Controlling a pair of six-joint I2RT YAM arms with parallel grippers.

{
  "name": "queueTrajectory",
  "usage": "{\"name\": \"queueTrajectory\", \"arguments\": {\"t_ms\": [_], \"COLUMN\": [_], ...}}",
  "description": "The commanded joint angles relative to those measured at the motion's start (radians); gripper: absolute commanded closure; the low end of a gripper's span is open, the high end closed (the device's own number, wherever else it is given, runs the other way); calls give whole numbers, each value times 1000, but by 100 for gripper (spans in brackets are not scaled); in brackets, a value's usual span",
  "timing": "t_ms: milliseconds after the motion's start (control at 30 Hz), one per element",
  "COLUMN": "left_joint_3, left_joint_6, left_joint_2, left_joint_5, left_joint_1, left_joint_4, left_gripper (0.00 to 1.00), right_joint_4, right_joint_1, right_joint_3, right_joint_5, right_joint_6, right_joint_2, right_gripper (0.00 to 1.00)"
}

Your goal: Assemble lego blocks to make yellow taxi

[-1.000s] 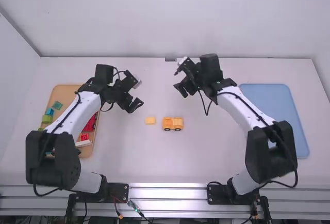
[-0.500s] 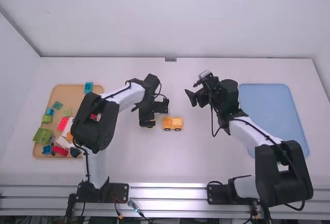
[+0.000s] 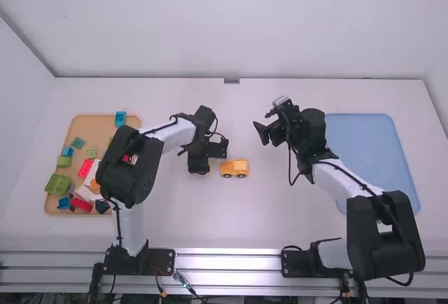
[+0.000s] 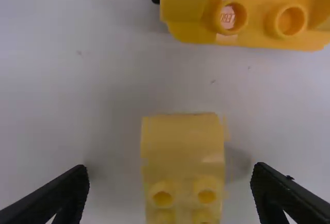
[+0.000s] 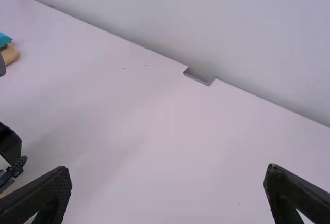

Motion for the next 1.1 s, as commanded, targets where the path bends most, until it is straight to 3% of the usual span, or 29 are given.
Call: {"name": "queueTrajectory", "arguments": {"t_ms": [0, 300, 400, 667, 833, 933, 1067], "left_joint_3": [-3, -3, -6, -12, -12, -12, -12], "left_joint_6": [5, 5, -2, -73, -302, -513, -804], "left_joint_2": [-7, -5, -5, -5, -5, -5, -5], "left_joint_5": [25, 63, 63, 50, 44, 45, 41], "left_joint_1": [5, 6, 6, 4, -2, 5, 5], "left_joint_4": [-8, -22, -41, -53, -59, -52, -26], "left_gripper": [26, 46, 63, 66, 66, 78, 82], "right_joint_4": [3, 3, 3, 3, 14, 42, 77], "right_joint_1": [0, 0, 0, 0, 0, 0, 0], "right_joint_3": [-4, -4, -4, -4, -4, -4, -4], "right_joint_5": [1, 1, 1, 0, 1, 1, 0], "right_joint_6": [5, 6, 5, 5, -6, -6, -26], "right_joint_2": [-19, -19, -19, -19, -19, -19, -19], "right_gripper": [2, 2, 1, 1, 1, 1, 1]}}
